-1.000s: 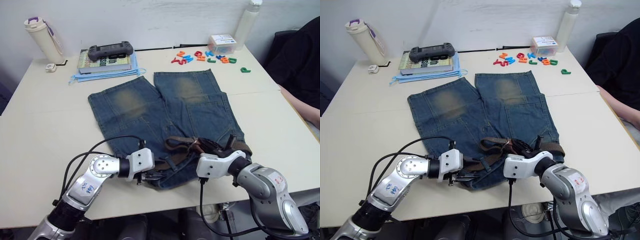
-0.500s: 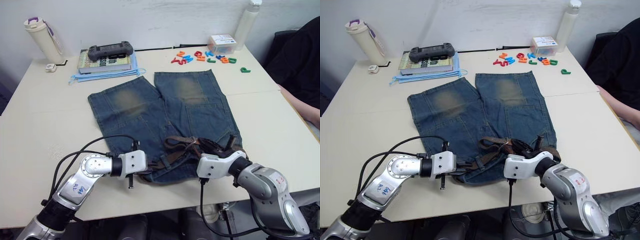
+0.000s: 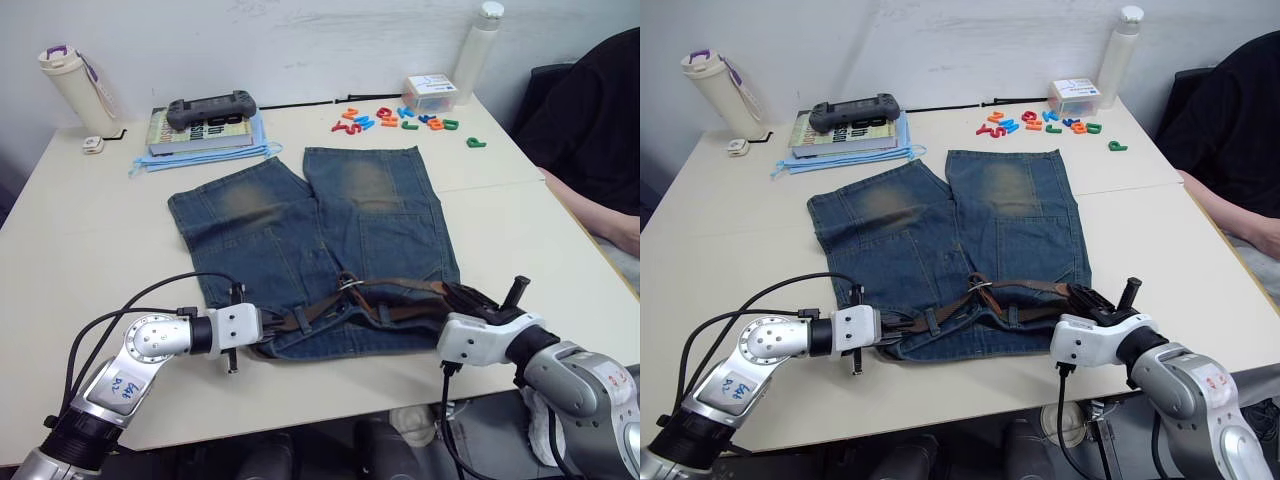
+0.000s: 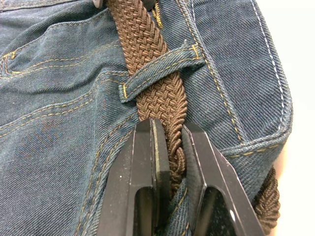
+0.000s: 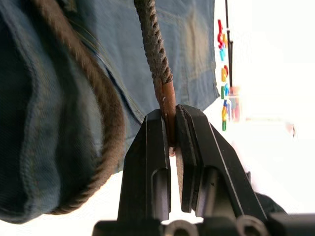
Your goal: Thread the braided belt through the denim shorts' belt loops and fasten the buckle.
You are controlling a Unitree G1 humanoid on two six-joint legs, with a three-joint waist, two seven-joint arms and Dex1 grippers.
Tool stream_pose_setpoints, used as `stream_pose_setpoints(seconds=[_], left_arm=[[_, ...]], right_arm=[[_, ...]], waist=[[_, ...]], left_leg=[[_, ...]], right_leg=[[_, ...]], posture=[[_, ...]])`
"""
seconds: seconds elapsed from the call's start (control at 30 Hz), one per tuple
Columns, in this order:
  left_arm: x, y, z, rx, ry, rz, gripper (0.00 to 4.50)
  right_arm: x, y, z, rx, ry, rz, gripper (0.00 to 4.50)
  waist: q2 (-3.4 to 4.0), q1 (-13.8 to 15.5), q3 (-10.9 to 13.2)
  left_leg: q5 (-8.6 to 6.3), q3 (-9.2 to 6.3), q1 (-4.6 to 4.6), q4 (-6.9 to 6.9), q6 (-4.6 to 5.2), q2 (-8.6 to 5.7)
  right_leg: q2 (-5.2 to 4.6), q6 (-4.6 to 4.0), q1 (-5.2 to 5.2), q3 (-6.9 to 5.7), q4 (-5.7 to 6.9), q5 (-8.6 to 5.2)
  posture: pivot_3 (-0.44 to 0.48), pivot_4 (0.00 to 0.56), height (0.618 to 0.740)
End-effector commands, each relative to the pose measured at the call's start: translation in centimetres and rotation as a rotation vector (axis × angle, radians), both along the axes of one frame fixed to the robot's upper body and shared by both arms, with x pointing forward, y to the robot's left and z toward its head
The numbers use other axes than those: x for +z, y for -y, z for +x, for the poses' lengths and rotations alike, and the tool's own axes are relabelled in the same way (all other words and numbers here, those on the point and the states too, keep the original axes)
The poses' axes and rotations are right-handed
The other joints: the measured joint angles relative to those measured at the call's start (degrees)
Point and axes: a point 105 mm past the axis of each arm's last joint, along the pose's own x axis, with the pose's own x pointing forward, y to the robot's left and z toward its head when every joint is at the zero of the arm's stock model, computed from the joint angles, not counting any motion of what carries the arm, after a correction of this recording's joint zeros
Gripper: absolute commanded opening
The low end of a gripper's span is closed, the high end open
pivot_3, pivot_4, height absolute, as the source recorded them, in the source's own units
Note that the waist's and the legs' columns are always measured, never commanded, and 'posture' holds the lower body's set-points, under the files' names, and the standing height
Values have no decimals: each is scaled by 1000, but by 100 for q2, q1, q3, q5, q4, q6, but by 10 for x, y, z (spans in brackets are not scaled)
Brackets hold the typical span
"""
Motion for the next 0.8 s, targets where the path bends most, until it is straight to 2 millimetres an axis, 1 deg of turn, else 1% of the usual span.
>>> stream_pose_setpoints(seconds=[0.03,0.13,0.2,0.3,0.53,0.63,0.7,0.73,0.8], left_arm=[[-38,-42,-6,113,-112,139,146],[-43,-52,-7,143,-121,142,146],[-44,-56,-7,160,-134,131,146],[-46,-60,-7,207,-169,97,146],[-59,-81,-11,305,-223,80,146],[-63,-88,-11,366,-265,50,146],[-66,-93,-13,382,-274,65,146],[-67,-95,-13,385,-274,73,146],[-68,-95,-13,384,-273,75,146]], right_arm=[[7,30,0,-122,24,-9,0],[8,38,-1,-141,23,-5,0],[8,41,-1,-141,25,-8,0],[7,44,-3,-142,25,-19,0],[4,56,-9,-167,19,-39,0],[3,63,-11,-190,16,-58,0],[4,66,-11,-200,21,-61,0],[4,66,-10,-197,22,-59,0],[4,60,-10,-178,22,-52,0]], waist=[[0,1,0],[8,-9,-5],[15,-7,-9],[27,-5,-16],[54,-6,-33],[62,-11,-35],[64,-11,-33],[65,-11,-35],[68,-8,-37]], left_leg=[[0,0,0,0,-2,0],[6,3,0,-1,-18,4],[-4,2,1,0,-3,9],[-6,2,2,0,-7,17],[-20,5,16,-1,-33,58],[-26,6,48,-7,-43,74],[-38,8,72,-14,-50,89],[-53,7,87,-12,-52,102],[-57,5,91,-11,-56,113]], right_leg=[[0,0,0,0,0,0],[3,-2,0,2,-1,-1],[7,-2,0,1,0,-1],[14,-3,2,-1,0,-2],[62,-22,8,7,0,-7],[75,-35,34,6,0,-14],[84,-50,85,2,-6,-27],[92,-57,103,-2,-10,-37],[100,-66,108,-3,-10,-46]], posture=[[0,150,730],[0,150,730],[0,150,730],[0,150,730],[0,150,730],[0,150,730],[0,150,730],[0,150,730],[0,150,730]])
